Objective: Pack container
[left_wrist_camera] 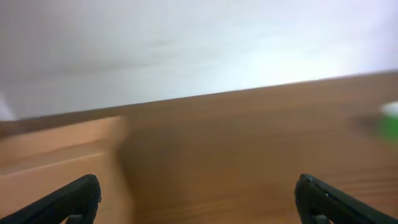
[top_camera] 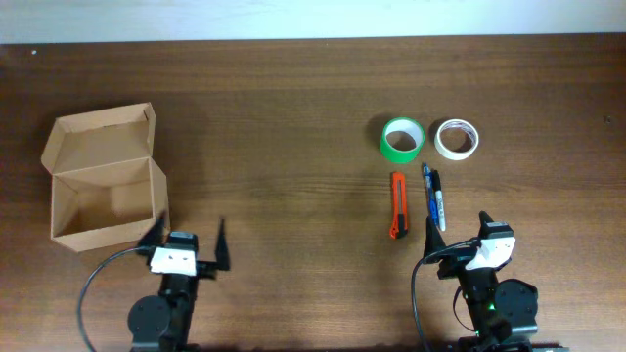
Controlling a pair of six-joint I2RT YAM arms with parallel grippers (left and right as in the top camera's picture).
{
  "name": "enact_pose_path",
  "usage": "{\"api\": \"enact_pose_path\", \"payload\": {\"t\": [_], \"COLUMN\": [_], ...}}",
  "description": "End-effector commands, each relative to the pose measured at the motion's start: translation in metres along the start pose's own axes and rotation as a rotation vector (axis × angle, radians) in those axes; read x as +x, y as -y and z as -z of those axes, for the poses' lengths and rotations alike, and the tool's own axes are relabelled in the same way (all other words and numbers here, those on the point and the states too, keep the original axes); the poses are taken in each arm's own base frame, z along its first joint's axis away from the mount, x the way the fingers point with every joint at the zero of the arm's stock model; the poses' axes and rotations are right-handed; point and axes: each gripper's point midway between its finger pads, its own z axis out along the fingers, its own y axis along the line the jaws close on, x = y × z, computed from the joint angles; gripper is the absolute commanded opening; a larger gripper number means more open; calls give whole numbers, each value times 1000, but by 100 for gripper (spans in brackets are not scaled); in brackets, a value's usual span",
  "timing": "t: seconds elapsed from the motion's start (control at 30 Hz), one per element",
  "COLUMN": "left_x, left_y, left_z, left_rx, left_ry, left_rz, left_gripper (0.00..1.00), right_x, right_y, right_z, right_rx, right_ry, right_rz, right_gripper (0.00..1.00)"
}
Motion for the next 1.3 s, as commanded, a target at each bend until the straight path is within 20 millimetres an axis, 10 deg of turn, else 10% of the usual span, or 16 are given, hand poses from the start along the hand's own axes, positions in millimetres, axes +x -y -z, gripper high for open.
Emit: {"api": "enact_pose_path", "payload": {"t": [0.0, 0.53, 0.73, 1.0, 1.27], "left_x": [-33, -112, -163, -201, -160], "left_y": [42, 22, 12, -47, -77], "left_z": [11, 13, -50, -164, -192], "left_rx": [267, 191, 170, 301, 307], "left_ry": [48, 91, -62, -472, -635], "left_rz": [262, 432, 253, 357, 515], "left_gripper": [100, 100, 100, 100, 100], "right_x": [-3, -40, -102, -201, -194], "right_y": [3, -33, -18, 72, 104], "right_z": [0, 14, 3, -31, -58], "right_rx": [17, -172, -71, 209, 241], "right_ry": [22, 12, -87, -513, -712], "right_rz": [4, -120, -21, -112, -218], "right_gripper": [99, 99, 99, 99, 99]}}
